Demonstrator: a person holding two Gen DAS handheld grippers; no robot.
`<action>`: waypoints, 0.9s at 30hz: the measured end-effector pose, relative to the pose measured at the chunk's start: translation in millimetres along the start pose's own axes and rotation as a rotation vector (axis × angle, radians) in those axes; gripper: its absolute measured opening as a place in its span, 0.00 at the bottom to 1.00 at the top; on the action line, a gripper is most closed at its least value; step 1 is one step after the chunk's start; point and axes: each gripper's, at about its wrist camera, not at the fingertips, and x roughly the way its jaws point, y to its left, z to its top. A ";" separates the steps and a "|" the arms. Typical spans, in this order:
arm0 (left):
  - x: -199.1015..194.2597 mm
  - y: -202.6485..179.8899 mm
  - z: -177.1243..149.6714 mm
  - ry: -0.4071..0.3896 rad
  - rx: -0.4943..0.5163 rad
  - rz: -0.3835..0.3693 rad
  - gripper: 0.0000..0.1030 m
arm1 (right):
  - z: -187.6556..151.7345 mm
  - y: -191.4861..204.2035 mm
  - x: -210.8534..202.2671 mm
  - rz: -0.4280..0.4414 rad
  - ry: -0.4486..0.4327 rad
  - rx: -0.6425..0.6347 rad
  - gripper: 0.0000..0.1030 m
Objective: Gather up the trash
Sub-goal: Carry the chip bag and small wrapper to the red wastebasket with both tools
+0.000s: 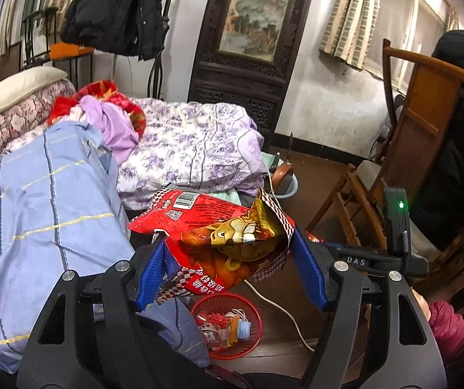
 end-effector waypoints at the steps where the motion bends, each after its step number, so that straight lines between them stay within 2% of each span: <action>1: 3.4 1.9 -0.1 0.005 -0.002 0.004 0.67 | -1.6 -4.4 4.2 0.000 0.006 0.010 0.40; 8: 23.8 16.5 -4.9 0.047 -0.026 0.025 0.67 | -9.5 -27.1 29.0 -0.001 0.056 0.059 0.40; 14: 43.9 23.4 -11.3 0.091 -0.030 0.036 0.67 | -23.7 -42.4 62.5 -0.016 0.149 0.079 0.42; 17: 55.3 24.3 -16.2 0.122 -0.033 0.034 0.67 | -35.4 -46.8 88.1 -0.015 0.241 0.084 0.43; 20: 64.6 23.9 -20.6 0.153 -0.033 0.032 0.67 | -44.8 -49.0 104.9 0.005 0.302 0.101 0.54; 22: 68.6 22.7 -22.1 0.167 -0.031 0.027 0.67 | -43.6 -48.5 102.6 0.023 0.296 0.111 0.57; 27: 77.3 13.8 -26.3 0.188 -0.010 0.007 0.67 | -20.8 -39.9 64.8 0.046 0.151 0.090 0.57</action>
